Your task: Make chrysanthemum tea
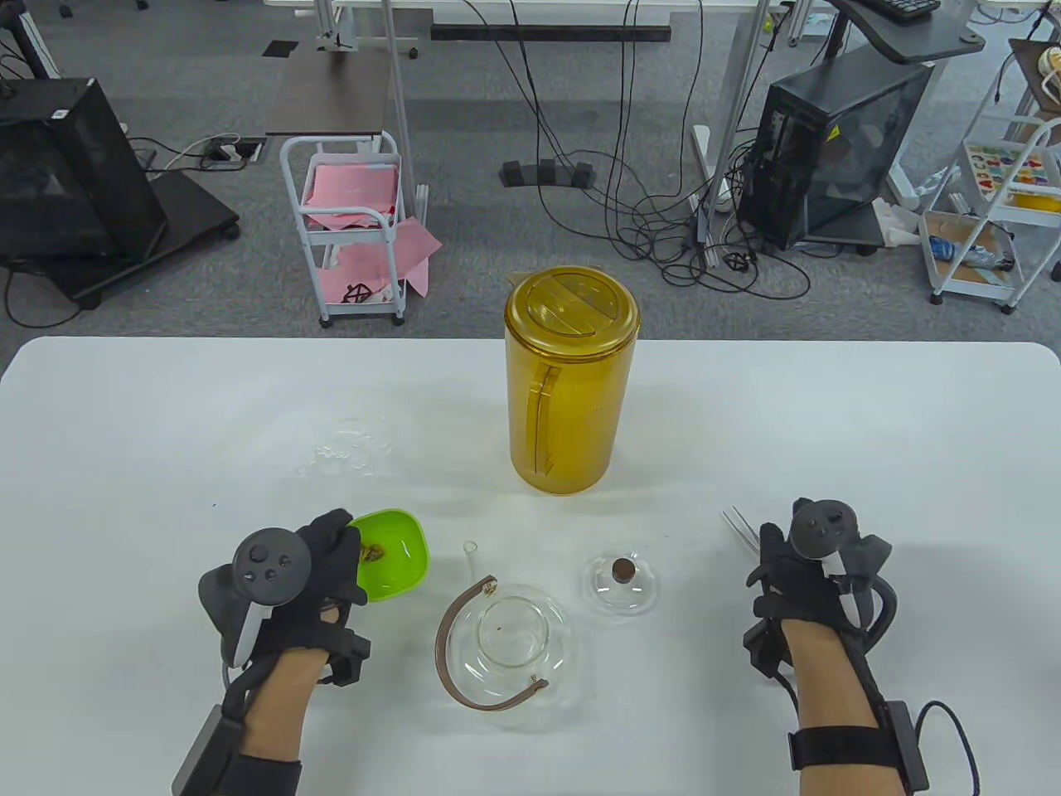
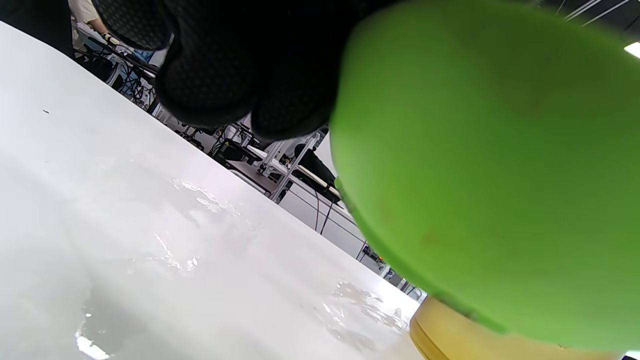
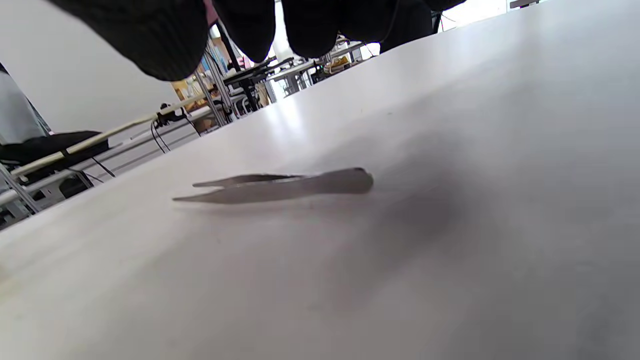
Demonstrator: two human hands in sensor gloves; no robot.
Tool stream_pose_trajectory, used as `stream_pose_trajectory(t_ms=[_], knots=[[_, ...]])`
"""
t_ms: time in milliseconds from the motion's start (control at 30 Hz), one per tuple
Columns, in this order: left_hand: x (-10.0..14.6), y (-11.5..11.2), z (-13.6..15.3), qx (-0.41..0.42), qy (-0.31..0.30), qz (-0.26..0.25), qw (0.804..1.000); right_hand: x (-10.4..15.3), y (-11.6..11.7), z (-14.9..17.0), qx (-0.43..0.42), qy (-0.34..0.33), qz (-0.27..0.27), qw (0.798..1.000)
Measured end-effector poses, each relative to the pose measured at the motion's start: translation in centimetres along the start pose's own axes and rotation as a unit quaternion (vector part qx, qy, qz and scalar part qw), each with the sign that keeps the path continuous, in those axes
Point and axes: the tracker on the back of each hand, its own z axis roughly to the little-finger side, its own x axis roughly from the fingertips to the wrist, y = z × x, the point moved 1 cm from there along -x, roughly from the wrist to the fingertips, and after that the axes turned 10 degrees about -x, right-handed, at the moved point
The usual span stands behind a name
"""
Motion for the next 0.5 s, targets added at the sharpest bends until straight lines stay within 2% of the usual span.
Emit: stream_pose_trajectory(t_ms=[200,500], knots=[[0.0,0.0,0.0,-0.002,-0.003,0.002,1.000,-1.0,2.4,0.0,0.075,0.038,-0.056,0.995],[-0.1,-0.4,-0.5,-0.009,-0.015,0.007,1.000,-1.0,3.3,-1.6,0.153,0.031,-0.018,0.988]])
